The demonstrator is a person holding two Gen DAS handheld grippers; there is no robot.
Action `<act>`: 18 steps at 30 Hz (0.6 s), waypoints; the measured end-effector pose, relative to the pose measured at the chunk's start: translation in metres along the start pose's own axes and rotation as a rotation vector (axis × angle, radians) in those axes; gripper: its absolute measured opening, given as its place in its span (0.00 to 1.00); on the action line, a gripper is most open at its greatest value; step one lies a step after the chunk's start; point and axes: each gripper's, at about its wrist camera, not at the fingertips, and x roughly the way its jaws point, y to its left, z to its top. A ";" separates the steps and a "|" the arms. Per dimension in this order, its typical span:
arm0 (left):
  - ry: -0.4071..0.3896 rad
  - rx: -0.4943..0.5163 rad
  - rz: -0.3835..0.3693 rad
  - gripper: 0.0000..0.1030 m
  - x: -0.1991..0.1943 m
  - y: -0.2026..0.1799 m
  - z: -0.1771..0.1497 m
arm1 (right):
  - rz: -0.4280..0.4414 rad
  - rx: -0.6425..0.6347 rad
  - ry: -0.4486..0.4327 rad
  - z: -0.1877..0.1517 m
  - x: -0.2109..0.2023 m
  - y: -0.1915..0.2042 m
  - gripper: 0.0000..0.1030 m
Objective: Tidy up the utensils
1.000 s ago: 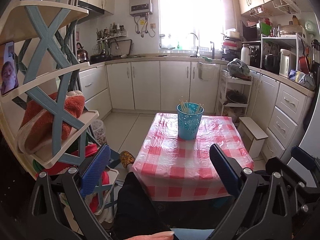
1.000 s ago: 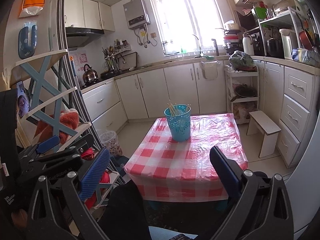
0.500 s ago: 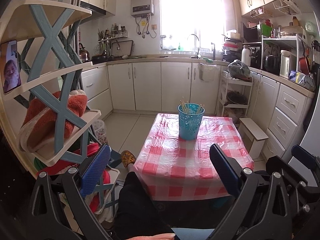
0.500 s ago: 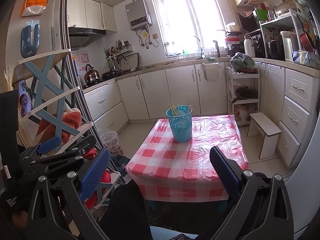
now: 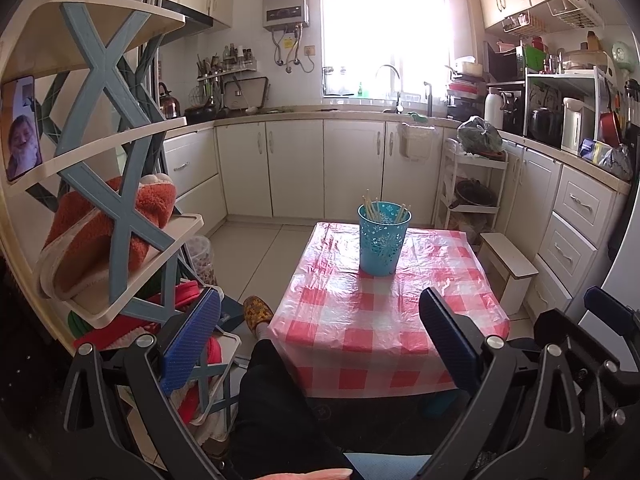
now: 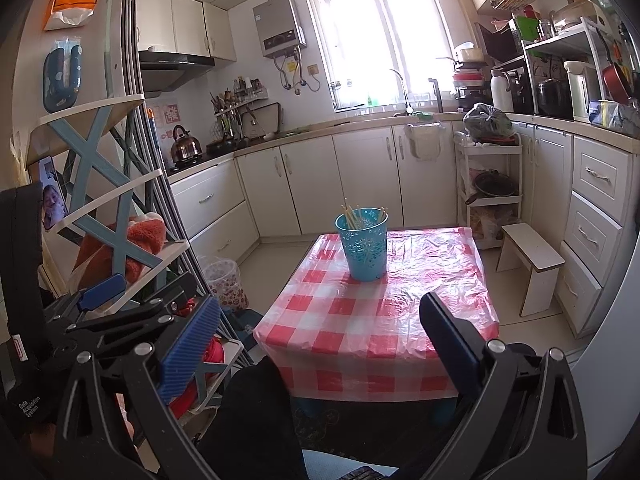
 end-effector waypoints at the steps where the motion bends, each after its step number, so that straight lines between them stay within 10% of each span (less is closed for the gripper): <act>1: -0.001 0.000 0.002 0.93 0.000 -0.001 0.000 | 0.002 0.000 0.001 0.000 0.000 0.000 0.93; 18: -0.008 -0.009 0.003 0.93 -0.002 0.001 0.002 | 0.007 -0.001 -0.001 0.001 -0.001 -0.003 0.93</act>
